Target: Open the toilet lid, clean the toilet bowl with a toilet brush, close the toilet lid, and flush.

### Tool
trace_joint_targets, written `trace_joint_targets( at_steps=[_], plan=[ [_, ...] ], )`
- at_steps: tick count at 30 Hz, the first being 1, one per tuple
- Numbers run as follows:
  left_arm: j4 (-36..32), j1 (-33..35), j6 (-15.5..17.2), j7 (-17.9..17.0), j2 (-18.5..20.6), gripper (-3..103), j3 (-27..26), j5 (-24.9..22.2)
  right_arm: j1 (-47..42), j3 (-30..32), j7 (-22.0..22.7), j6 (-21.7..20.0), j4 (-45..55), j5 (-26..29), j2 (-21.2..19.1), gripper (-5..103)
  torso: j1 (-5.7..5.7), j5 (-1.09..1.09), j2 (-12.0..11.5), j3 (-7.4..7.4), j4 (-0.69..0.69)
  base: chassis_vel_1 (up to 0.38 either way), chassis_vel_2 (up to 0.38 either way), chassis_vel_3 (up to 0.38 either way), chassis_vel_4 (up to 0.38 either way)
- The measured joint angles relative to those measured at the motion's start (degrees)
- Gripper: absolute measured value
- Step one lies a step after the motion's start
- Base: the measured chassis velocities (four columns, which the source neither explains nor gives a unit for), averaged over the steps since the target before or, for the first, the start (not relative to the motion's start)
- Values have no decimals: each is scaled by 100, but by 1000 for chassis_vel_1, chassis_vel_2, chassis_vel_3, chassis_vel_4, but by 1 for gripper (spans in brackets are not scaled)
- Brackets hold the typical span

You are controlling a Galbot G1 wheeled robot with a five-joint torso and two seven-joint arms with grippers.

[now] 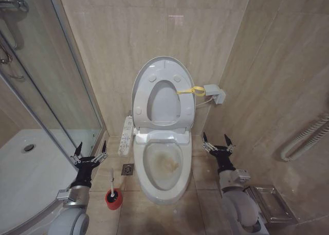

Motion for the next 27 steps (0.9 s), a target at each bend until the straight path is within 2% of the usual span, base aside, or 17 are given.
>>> trace_joint_targets(
  at_steps=[27],
  plan=[
    [0, 0, 0, 0, 0, 100, 0, 0, -17, -3, -1, -52, 56, -59, 32, 100, 0, 0, 0, 0, 0, 0, 0, 0, 0]
  ],
)
